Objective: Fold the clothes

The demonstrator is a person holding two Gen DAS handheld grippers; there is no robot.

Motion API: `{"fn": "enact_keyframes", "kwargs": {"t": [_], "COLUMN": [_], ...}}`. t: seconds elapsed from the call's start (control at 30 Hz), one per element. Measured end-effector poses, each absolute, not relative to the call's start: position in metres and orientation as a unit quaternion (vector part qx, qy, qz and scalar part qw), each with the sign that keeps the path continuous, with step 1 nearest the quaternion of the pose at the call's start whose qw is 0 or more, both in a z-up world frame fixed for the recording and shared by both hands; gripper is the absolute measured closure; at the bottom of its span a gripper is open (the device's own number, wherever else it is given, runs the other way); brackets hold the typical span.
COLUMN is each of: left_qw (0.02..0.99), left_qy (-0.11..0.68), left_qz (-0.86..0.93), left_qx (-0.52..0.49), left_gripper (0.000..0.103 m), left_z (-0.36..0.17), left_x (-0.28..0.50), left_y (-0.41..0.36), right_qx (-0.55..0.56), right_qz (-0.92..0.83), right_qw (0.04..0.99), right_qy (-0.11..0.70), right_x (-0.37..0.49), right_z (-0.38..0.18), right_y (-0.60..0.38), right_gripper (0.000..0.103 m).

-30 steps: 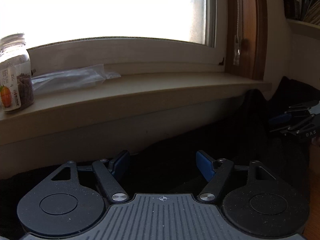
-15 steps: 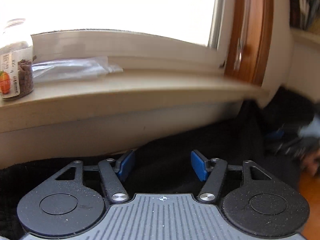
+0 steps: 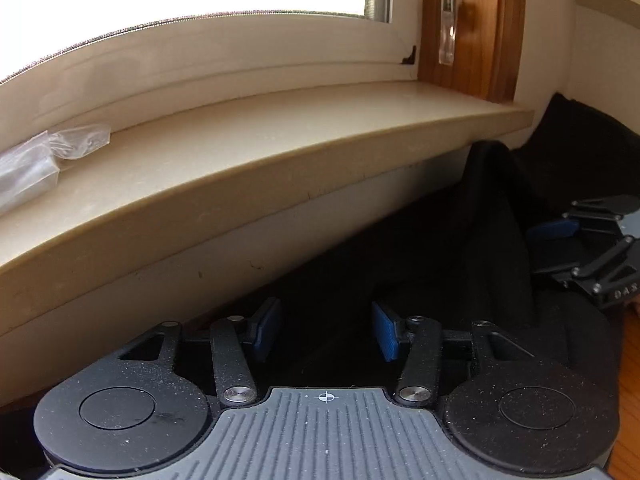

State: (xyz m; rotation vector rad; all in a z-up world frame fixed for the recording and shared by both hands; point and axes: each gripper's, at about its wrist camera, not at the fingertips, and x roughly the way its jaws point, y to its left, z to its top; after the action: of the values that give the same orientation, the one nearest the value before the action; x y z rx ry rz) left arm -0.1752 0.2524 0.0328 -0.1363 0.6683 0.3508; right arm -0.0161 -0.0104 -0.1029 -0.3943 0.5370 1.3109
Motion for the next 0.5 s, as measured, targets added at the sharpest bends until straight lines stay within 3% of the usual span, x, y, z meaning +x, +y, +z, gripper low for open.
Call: {"fn": "enact_keyframes", "kwargs": {"t": [0.17, 0.27, 0.33, 0.5], "left_qw": [0.930, 0.930, 0.931, 0.931], "left_qy": [0.311, 0.319, 0.320, 0.263], "left_qz": [0.176, 0.171, 0.169, 0.247], "left_qx": [-0.090, -0.067, -0.042, 0.057], "left_gripper": [0.050, 0.069, 0.100, 0.100], "left_z": [0.040, 0.039, 0.039, 0.055], "left_x": [-0.175, -0.172, -0.171, -0.177], "left_y": [0.257, 0.252, 0.246, 0.221], "right_qx": [-0.177, -0.179, -0.179, -0.178], "right_qz": [0.599, 0.598, 0.599, 0.600], "right_qw": [0.740, 0.741, 0.740, 0.739], "right_qy": [0.248, 0.247, 0.247, 0.249], "right_x": [-0.015, -0.016, -0.016, -0.015], "right_z": [-0.103, -0.103, -0.103, -0.103], "right_y": [-0.011, -0.010, -0.010, -0.010], "right_gripper": [0.033, 0.033, 0.033, 0.033]}}
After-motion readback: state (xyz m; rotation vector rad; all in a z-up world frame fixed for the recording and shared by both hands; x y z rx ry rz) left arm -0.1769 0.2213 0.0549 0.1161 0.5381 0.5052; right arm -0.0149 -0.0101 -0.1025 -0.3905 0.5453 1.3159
